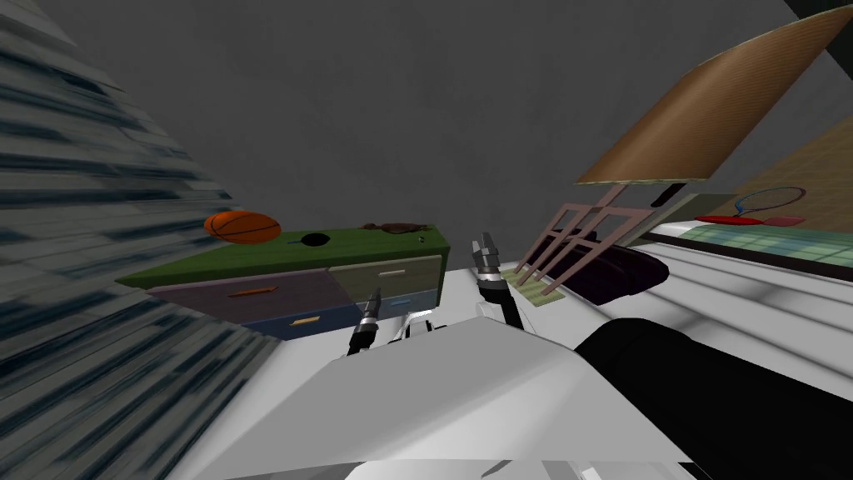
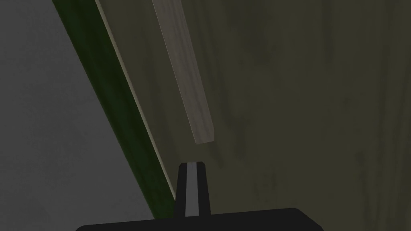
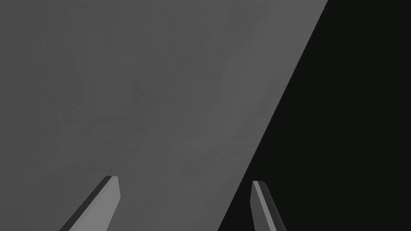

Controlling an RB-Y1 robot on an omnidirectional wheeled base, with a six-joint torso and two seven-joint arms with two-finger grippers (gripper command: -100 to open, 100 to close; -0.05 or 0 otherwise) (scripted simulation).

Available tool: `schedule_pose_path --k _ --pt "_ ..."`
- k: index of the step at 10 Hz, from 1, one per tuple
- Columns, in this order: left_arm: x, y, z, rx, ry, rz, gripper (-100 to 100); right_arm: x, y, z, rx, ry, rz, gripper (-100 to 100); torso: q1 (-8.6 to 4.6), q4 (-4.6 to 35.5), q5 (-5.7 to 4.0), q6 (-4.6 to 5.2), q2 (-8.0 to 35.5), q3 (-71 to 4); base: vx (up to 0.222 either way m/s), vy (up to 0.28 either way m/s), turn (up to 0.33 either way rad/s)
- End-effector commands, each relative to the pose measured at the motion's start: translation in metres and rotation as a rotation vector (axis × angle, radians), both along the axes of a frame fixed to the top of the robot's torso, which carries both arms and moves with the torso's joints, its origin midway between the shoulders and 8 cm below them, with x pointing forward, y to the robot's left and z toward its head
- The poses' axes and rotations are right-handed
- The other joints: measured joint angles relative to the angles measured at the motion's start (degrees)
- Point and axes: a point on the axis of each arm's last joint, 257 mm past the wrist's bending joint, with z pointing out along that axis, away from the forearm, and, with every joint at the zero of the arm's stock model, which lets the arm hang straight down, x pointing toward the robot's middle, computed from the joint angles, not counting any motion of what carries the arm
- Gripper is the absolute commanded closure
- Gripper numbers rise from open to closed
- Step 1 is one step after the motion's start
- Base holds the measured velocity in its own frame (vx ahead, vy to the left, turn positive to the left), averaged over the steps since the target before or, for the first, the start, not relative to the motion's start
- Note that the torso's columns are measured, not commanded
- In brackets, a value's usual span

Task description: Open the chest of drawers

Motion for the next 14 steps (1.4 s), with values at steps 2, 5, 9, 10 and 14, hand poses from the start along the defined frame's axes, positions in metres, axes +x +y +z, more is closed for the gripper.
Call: schedule_pose_path --k 2,5,9,10,14 --pt "0.004 0.008 -0.001 0.028 0.006 -0.003 -100 0.000 0.000 0.000 0.000 0.000 0.000 0 -0.19 -0.19 -0.05 0.00 -0.75 -0.44 0.114 -0.015 -0.018" --pt "0.007 0.009 -0.003 0.031 0.012 0.000 -100 0.000 0.000 0.000 0.000 0.000 0.000 0 -0.10 -0.03 -0.02 0.00 -0.10 -0.06 0.143 -0.007 -0.009" --pt "0.007 0.009 0.002 0.032 0.012 -0.003 100 0.000 0.000 0.000 0.000 0.000 0.000 0 -0.13 0.06 -0.03 0.00 0.20 0.13 0.007 -0.003 0.004" --pt "0.007 0.008 0.003 0.032 0.013 -0.004 100 0.000 0.000 0.000 0.000 0.000 0.000 0 -0.13 0.10 -0.03 0.00 0.42 0.24 -0.201 0.004 0.027" --pt "0.006 0.008 0.000 0.022 0.017 -0.002 -100 0.000 0.000 0.000 0.000 0.000 0.000 0 -0.14 -0.09 -0.03 0.01 -0.37 -0.21 -0.094 0.003 0.003"
